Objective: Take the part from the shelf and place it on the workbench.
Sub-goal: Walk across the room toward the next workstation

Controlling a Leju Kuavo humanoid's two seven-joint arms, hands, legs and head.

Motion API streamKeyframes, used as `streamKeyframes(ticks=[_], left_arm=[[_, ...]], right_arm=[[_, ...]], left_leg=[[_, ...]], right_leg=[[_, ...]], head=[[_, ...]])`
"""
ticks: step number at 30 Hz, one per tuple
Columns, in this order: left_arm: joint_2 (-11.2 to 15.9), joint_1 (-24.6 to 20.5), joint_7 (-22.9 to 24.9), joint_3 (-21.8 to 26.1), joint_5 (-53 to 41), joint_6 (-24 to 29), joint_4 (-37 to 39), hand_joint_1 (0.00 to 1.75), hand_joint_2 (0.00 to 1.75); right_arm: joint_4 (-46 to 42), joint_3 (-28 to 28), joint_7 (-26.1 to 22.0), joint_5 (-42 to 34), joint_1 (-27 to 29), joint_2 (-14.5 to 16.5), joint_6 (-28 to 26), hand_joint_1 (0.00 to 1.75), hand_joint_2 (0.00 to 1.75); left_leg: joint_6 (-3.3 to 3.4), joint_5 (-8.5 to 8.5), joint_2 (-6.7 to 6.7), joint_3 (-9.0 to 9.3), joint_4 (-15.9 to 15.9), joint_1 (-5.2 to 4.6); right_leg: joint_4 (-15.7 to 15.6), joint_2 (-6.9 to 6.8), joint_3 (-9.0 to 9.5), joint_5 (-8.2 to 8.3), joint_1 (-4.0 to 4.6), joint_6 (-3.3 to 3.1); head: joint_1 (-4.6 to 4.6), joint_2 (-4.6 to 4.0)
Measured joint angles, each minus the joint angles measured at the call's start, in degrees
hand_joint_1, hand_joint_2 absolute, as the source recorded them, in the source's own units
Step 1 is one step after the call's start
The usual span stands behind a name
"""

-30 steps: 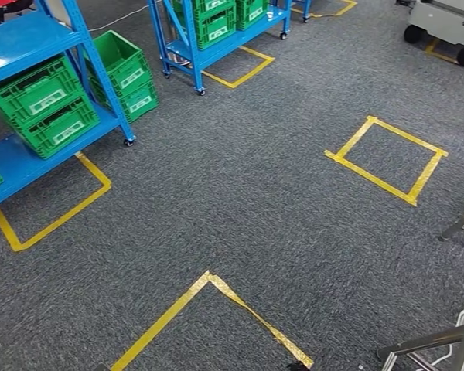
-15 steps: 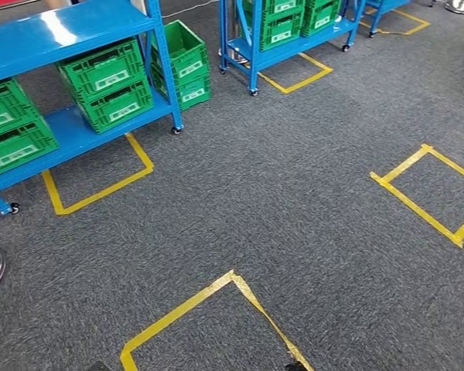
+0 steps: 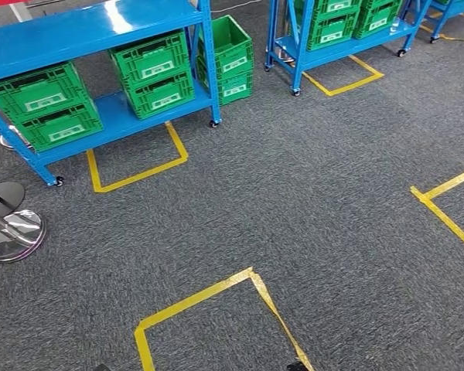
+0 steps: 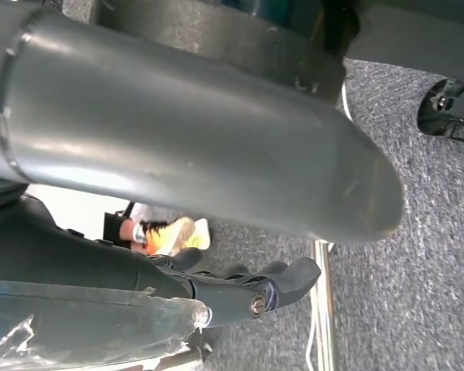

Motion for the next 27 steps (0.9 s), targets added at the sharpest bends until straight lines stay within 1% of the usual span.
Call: streamKeyframes(ticks=[1,2,3,4,5,6,7,8,9,10,11,12,13,14,15,16,17,18,20,21,23,25,26,27], left_arm=[[0.03,-0.07,0.0,0.0,0.0,0.0,0.0,0.0,0.0],[0.04,-0.13,0.0,0.0,0.0,0.01,0.0,0.0,0.0],[0.05,-0.15,0.0,0.0,0.0,0.01,0.0,0.0,0.0],[0.05,-0.11,0.0,0.0,0.0,0.02,0.0,0.0,0.0],[0.04,-0.03,0.0,0.0,0.0,0.02,0.0,0.0,0.0],[0.02,0.03,0.0,0.0,0.0,0.03,0.0,0.0,0.0],[-0.01,0.02,0.0,0.0,0.0,0.03,0.0,0.0,0.0],[-0.02,-0.07,0.0,0.0,0.0,0.04,0.0,0.0,0.0],[-0.02,-0.16,0.0,0.0,0.0,0.05,0.0,0.0,0.0],[0.01,-0.24,0.0,0.0,0.0,0.06,0.0,0.0,0.0],[0.03,-0.24,0.0,0.0,0.0,0.07,0.01,0.0,0.0],[0.03,-0.21,0.0,0.0,0.0,0.07,0.01,0.0,0.0],[0.01,-0.17,0.0,0.0,0.0,0.07,0.02,0.0,0.0],[-0.03,-0.16,0.0,0.0,0.0,0.07,0.03,0.0,0.0],[-0.06,-0.16,0.0,0.0,0.0,0.07,0.04,0.0,0.0],[-0.01,-0.18,0.0,0.0,0.0,0.07,0.05,0.0,0.0],[0.04,-0.19,0.0,0.0,0.0,0.07,0.06,0.0,0.0],[0.16,-0.18,0.0,0.0,0.0,0.07,0.07,0.0,0.0],[0.31,-0.14,0.0,0.0,0.0,0.07,0.07,0.0,0.0],[0.37,-0.11,0.0,-0.01,-0.01,0.05,0.09,0.0,0.0],[0.44,-0.14,-0.17,0.01,0.85,-0.26,0.12,0.0,0.0],[-0.76,-0.27,-0.92,0.65,3.83,-0.24,0.44,0.0,0.0],[-1.99,-0.4,-1.41,1.33,5.44,0.33,0.77,0.0,0.0],[-3.53,-0.53,-1.84,2.12,6.58,1.26,1.3,0.0,0.0]], right_arm=[[0.0,0.0,0.0,0.0,-0.06,0.0,0.0,0.0,0.0],[0.0,0.0,0.0,0.01,-0.11,0.0,0.01,0.0,0.0],[-0.01,0.0,0.0,0.01,-0.16,0.0,0.01,0.0,0.0],[-0.01,0.0,0.0,0.01,-0.23,0.0,0.01,0.0,0.0],[-0.02,0.0,0.01,0.01,-0.31,0.0,0.02,0.0,0.0],[-0.02,0.0,0.01,0.01,-0.38,0.0,0.01,0.0,0.0],[-0.02,0.0,0.01,0.01,-0.41,0.0,0.01,0.0,0.0],[-0.02,0.0,-0.06,0.01,-0.41,0.0,0.01,0.0,0.0],[-0.02,0.0,-0.13,0.01,-0.37,0.0,0.0,0.0,0.0],[-0.02,0.0,-0.19,0.0,-0.3,0.0,0.01,0.0,0.0],[-0.01,0.0,-0.24,0.0,-0.2,0.0,0.01,0.0,0.0],[-0.01,0.0,-0.21,0.0,-0.08,0.0,0.01,0.0,0.0],[0.0,0.0,-0.19,0.0,0.0,0.0,0.01,0.0,0.0],[0.0,0.0,-0.16,0.0,0.04,-0.01,0.01,0.0,0.0],[0.0,0.0,-0.15,0.0,0.03,-0.01,0.0,0.0,0.0],[0.0,0.0,-0.15,0.0,-0.02,-0.01,0.01,0.0,0.0],[0.0,0.0,-0.19,0.0,-0.08,-0.01,0.01,0.0,0.0],[0.0,0.0,-0.21,0.0,-0.14,0.0,0.01,0.0,0.0],[0.0,0.0,-0.19,0.0,-0.16,0.01,0.02,0.0,0.0],[0.0,0.0,-0.11,0.0,-0.13,0.04,0.02,0.0,0.0],[0.0,-0.01,0.01,-0.44,-0.12,0.13,-0.27,0.0,0.0],[0.0,-0.2,0.0,-1.94,-0.01,0.27,-1.35,0.0,0.0],[0.01,-0.42,0.0,-2.79,0.13,0.35,-1.97,0.0,0.0],[0.04,-0.7,0.0,-3.4,0.32,0.4,-2.42,0.0,0.0]], left_leg=[[0.3,1.11,0.65,1.99,-3.64,-0.16],[0.6,1.65,1.22,3.25,-6.04,-0.31],[0.91,1.67,1.52,3.73,-7.14,-0.48],[1.22,1.62,1.25,3.72,-7.43,-0.59],[1.58,1.74,0.94,3.71,-7.58,-0.5],[1.93,1.84,0.64,3.79,-7.76,-0.38],[2.28,1.95,0.34,3.86,-7.94,-0.22],[2.58,2.06,0.06,3.91,-8.09,-0.04],[2.76,2.07,-0.23,3.85,-8.09,-0.01],[2.91,2.08,-0.54,3.77,-8.08,-0.01],[2.96,2.1,-0.85,3.73,-8.07,-0.02],[2.97,2.11,-1.16,3.72,-8.05,-0.02],[2.94,2.12,-1.46,3.75,-8.02,0.0],[2.85,2.14,-1.74,3.8,-7.99,0.07],[2.66,2.16,-2.0,3.84,-7.95,0.12],[2.37,2.13,-2.24,3.78,-7.8,0.07],[2.08,2.15,-2.4,3.66,-7.68,-0.01],[2.08,2.18,-2.5,3.51,-7.58,-0.15],[2.83,2.46,-2.55,3.24,-7.58,-0.31],[3.26,2.54,-2.55,3.21,-7.62,-0.33],[3.67,2.84,-2.54,3.41,-8.35,-0.61],[4.33,4.16,-2.56,5.09,-11.67,-0.54],[4.5,4.98,-2.61,6.09,-13.57,-0.35],[4.28,5.65,-2.72,6.88,-14.95,0.01]], right_leg=[[0.1,-0.31,0.02,-0.13,0.14,0.21],[0.14,-0.59,0.04,-0.2,0.29,0.46],[0.12,-0.87,0.06,-0.23,0.42,0.73],[0.04,-1.15,0.14,-0.22,0.49,1.03],[-0.1,-1.34,0.18,-0.26,0.43,1.33],[0.17,-0.9,0.08,-0.61,0.35,1.68],[1.35,0.0,-0.42,-1.47,0.27,2.02],[3.73,1.17,-1.53,-2.89,0.18,2.32],[7.44,2.37,-3.23,-4.74,0.11,2.56],[11.51,3.05,-5.22,-6.46,0.06,2.71],[14.76,3.35,-6.9,-7.47,0.04,2.81],[16.27,3.46,-7.8,-7.43,0.03,2.86],[15.35,3.48,-7.54,-6.22,0.01,2.86],[12.25,3.51,-6.18,-4.15,-0.04,2.85],[8.11,3.69,-4.3,-2.1,-0.17,2.89],[4.24,4.04,-2.56,-0.67,-0.27,2.83],[1.45,4.36,-1.23,0.18,-0.42,2.67],[0.13,4.64,-0.63,0.35,-0.51,2.57],[-0.2,4.75,-0.5,0.53,-0.6,2.3],[-0.26,4.72,-0.56,0.65,-0.66,2.38],[-0.89,4.7,-0.43,0.99,-0.95,2.57],[-1.54,4.47,-0.1,1.19,-0.92,2.76],[-0.99,4.34,-0.27,0.59,-0.86,2.93],[0.85,4.21,-1.04,-0.69,-0.83,3.15]], head=[[-0.02,0.0],[0.05,0.0],[0.1,0.0],[0.16,0.0],[0.21,0.0],[0.27,0.0],[0.43,0.0],[0.63,0.0],[0.86,0.0],[0.98,0.0],[1.03,0.0],[1.04,0.0],[1.03,0.0],[1.03,0.0],[1.05,0.0],[1.09,0.0],[1.09,0.0],[1.08,0.0],[0.99,0.0],[1.02,0.0],[0.84,0.0],[0.51,0.0],[0.51,0.0],[0.55,0.0]])
